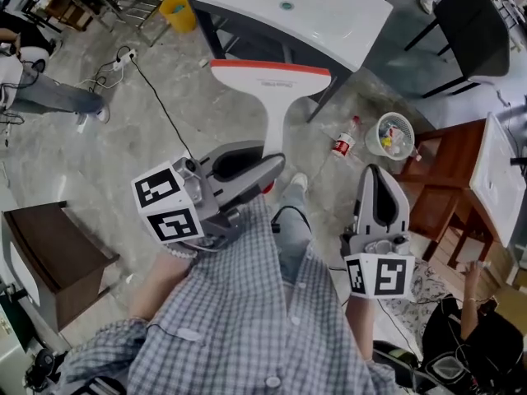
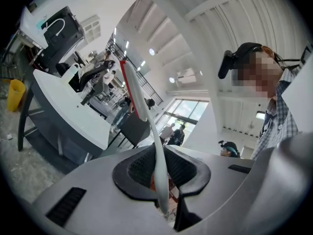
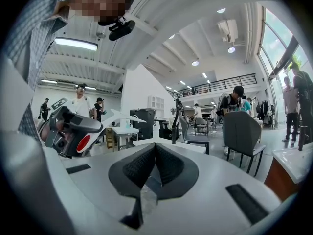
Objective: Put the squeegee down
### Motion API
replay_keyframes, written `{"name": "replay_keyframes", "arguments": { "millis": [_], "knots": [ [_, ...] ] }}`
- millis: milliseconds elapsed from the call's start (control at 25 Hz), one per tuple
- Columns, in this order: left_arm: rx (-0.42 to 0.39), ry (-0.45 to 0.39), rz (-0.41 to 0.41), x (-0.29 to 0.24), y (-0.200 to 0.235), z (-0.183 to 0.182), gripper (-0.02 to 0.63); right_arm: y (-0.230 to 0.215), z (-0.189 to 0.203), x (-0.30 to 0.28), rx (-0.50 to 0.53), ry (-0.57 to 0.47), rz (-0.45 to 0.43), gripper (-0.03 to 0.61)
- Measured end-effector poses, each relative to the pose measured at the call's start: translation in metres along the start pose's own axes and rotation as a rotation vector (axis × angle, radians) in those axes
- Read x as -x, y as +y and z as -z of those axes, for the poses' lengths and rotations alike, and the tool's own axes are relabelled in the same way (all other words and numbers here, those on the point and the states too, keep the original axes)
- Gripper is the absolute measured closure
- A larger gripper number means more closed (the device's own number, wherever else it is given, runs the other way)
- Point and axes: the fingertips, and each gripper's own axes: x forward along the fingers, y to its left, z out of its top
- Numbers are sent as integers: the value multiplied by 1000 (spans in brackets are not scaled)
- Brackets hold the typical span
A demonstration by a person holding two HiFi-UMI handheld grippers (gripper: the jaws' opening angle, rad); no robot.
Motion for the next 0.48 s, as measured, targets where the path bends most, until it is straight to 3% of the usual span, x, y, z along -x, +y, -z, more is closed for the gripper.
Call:
{"name": "replay_keyframes", "arguments": {
  "millis": [480],
  "knots": [
    [9, -32, -44, -65, 34, -26, 555, -62, -6, -60, 11, 8, -71, 569]
  ]
}}
